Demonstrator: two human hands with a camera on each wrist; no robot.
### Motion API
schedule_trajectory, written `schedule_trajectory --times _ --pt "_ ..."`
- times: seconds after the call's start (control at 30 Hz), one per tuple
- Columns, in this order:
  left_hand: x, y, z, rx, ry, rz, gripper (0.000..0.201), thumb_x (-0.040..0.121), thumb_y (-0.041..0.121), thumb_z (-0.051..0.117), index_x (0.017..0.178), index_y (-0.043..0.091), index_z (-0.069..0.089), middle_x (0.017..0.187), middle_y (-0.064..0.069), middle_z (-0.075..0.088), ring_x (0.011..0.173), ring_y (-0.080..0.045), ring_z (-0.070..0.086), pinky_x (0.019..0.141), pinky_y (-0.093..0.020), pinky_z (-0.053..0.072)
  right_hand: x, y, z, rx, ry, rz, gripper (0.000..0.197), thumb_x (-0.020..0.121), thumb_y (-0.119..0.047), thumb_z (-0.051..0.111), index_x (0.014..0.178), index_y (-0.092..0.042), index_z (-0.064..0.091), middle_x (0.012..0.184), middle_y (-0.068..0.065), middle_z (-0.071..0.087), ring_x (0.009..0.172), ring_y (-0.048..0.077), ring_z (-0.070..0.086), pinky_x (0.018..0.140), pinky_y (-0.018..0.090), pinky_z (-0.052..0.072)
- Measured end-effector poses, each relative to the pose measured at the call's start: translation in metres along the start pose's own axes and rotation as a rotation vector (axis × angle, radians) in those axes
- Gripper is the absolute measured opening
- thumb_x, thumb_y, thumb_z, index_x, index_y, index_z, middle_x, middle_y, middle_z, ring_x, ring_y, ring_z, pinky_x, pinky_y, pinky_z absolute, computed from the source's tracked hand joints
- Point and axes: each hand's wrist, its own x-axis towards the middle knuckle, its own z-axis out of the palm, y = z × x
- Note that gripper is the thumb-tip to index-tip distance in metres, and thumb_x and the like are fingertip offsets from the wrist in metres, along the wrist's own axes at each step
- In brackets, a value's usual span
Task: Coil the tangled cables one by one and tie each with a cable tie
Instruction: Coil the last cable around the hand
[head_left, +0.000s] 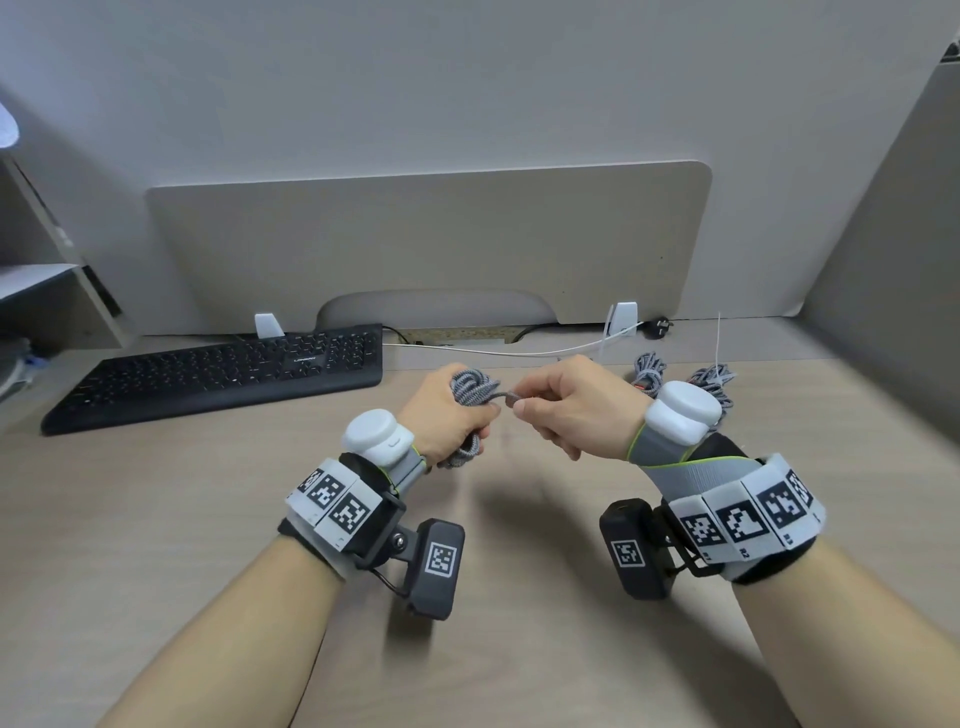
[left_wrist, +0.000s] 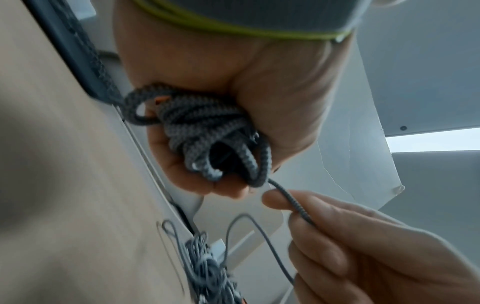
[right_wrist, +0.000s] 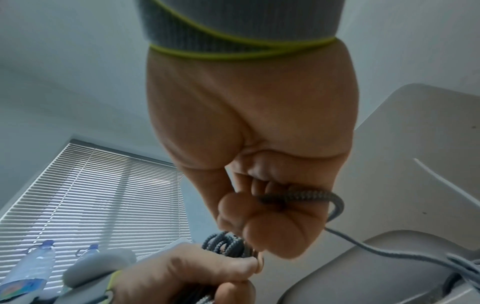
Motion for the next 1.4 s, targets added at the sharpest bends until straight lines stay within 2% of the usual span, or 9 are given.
schedule_trajectory --times 0.17,0.33,0.53,0.67,0.77,0.9,1.03,1.2,1.4 --pt "0.008 0.004 -0.022 0.034 0.187 0.09 0.02 0.085 0.003 0.069 0.086 0.013 0.052 0.051 -0.005 0.057 0.041 -0.022 0.05 0.047 -0.032 0.041 0.001 -0.008 0.005 0.012 0.018 -0.043 0.027 0.096 -0.013 0.053 0.123 -0.016 0.058 0.063 -0.003 0.059 0.054 0.021 0.059 0.061 0.03 0.048" --pt "0.012 0.009 -0.035 -0.077 0.332 0.123 0.018 0.088 0.004 0.065 0.09 0.014 0.051 0.058 -0.011 0.053 0.042 -0.022 0.048 0.039 -0.022 0.034 -0.001 -0.009 -0.001 0.0 0.058 -0.077 0.017 0.097 -0.015 0.052 0.108 -0.014 0.065 0.059 0.005 0.065 0.068 0.024 0.065 0.076 0.04 0.053" --pt "0.016 0.009 -0.038 -0.208 0.379 0.144 0.019 0.087 0.003 0.066 0.085 0.013 0.05 0.051 -0.005 0.053 0.038 -0.023 0.047 0.053 -0.042 0.04 -0.006 -0.01 -0.01 -0.004 0.095 -0.03 0.02 0.099 -0.016 0.049 0.099 -0.01 0.068 0.065 0.009 0.064 0.042 -0.001 0.048 0.042 0.008 0.032" --pt "0.016 0.006 -0.037 -0.284 0.352 0.135 0.018 0.088 0.002 0.067 0.086 0.01 0.05 0.054 -0.007 0.051 0.039 -0.022 0.048 0.053 -0.034 0.041 -0.005 -0.008 -0.011 -0.008 0.075 0.01 0.023 0.099 -0.014 0.046 0.095 -0.007 0.067 0.063 0.005 0.06 0.041 -0.001 0.05 0.039 0.007 0.031" --pt "0.013 0.003 -0.024 -0.252 0.258 0.17 0.024 0.085 0.02 0.075 0.085 0.01 0.052 0.057 -0.008 0.055 0.043 -0.023 0.051 0.049 -0.031 0.044 -0.004 -0.005 -0.009 -0.005 0.083 0.0 0.02 0.097 -0.014 0.049 0.089 -0.008 0.066 0.056 -0.001 0.057 0.046 0.008 0.051 0.044 0.013 0.037" --pt "0.007 0.0 0.0 -0.216 0.168 0.143 0.063 0.063 0.065 0.077 0.084 0.009 0.057 0.063 -0.01 0.062 0.053 -0.028 0.058 0.056 -0.042 0.049 -0.002 -0.005 -0.008 0.059 0.13 -0.041 0.018 0.096 -0.013 0.055 0.085 -0.006 0.066 0.054 -0.002 0.055 0.042 0.007 0.042 0.047 0.018 0.038" --pt "0.004 0.001 0.014 -0.286 0.083 0.057 0.066 0.065 0.078 0.066 0.067 0.013 0.057 0.06 -0.013 0.058 0.056 -0.031 0.055 0.055 -0.04 0.044 -0.002 -0.006 -0.003 0.033 0.114 -0.08 0.019 0.095 -0.017 0.058 0.078 -0.011 0.067 0.054 -0.004 0.057 0.046 0.01 0.042 0.05 0.022 0.038" --pt "0.0 0.001 0.018 -0.413 0.044 0.047 0.054 0.069 0.057 0.076 0.072 0.01 0.052 0.058 -0.014 0.048 0.05 -0.024 0.045 0.049 -0.032 0.039 0.0 -0.013 0.015 -0.066 0.042 -0.104 0.02 0.093 -0.017 0.059 0.074 -0.011 0.061 0.056 -0.004 0.062 0.04 0.004 0.045 0.047 0.014 0.034" --pt "0.009 0.0 0.002 -0.382 0.306 0.058 0.021 0.072 0.013 0.075 0.071 0.012 0.054 0.056 -0.008 0.054 0.046 -0.023 0.054 0.052 -0.032 0.045 -0.002 -0.013 0.018 0.073 0.031 -0.068 0.008 0.094 -0.017 0.058 0.099 -0.013 0.054 0.063 -0.001 0.064 0.042 0.017 0.047 0.047 0.023 0.039"
